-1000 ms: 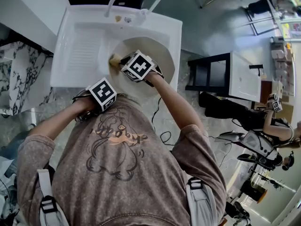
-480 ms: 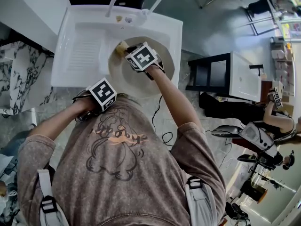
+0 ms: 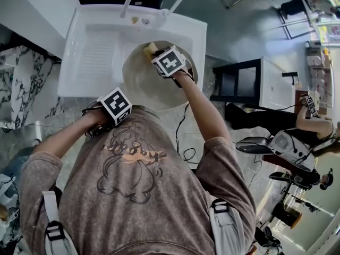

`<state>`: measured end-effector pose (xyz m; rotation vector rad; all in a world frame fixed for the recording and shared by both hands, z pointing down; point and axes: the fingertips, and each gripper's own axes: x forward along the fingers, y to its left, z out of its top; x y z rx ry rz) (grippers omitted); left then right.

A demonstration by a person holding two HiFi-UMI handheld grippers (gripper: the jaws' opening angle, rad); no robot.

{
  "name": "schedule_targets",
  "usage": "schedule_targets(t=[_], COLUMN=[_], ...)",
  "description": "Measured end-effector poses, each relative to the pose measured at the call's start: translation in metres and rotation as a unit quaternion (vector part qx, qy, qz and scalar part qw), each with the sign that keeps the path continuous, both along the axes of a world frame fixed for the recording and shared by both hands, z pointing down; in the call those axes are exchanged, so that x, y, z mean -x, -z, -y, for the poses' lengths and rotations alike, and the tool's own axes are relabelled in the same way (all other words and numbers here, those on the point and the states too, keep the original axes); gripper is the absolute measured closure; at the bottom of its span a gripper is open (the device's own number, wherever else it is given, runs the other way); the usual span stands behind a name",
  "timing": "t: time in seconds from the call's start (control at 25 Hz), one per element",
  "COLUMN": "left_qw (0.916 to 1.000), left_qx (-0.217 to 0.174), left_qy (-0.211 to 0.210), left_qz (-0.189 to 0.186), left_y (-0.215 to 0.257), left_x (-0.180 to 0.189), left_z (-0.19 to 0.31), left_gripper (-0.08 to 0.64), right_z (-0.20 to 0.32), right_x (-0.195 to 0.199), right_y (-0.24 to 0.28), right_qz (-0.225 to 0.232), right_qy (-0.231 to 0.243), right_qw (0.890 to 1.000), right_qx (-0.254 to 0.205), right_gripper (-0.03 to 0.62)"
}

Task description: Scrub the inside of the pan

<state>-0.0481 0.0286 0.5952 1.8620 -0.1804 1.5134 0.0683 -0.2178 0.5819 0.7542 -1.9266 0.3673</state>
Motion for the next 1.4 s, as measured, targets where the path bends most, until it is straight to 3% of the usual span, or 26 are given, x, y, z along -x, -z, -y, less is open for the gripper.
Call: schedule_targets(t=[0.44, 0.6, 0.8, 1.0, 1.4], left_qw=[1.0, 1.0, 0.9999, 1.0, 0.9999], left_qx=[0.002, 0.003, 0.006, 0.007, 0.007], left_qy=[-0.001, 0.006, 0.008, 0.002, -0.003], left_qz=[-0.001, 0.0, 0.003, 0.004, 0.007], left_y=[-0.003, -0.002, -0.002, -0.001, -0.002], left_x=[0.003, 0.004, 0.004, 0.004, 0.0], left_z=[-0.002, -0.001, -0.002, -0.002, -0.004], left_gripper=[0.517, 0.517, 0.515, 0.514, 0.514], right_z=[-0.026, -0.047, -0.086, -0.106, -0.109], right_x=[-0.047, -0.048, -0.045, -0.011, 0.037], right_y=[-0.025, -0.019, -0.022, -0.02, -0.03], right_qz=[-0.088, -0.084, -0.115, -0.065, 0.004], right_qy=[0.034, 0.056, 0.102, 0.138, 0.115], right_qw=[0.995, 0.992, 0.981, 0.98, 0.986], right_qx=[0.039, 0.07, 0.12, 0.128, 0.124], right_gripper=[0.541, 0.541, 0.541, 0.541, 0.541])
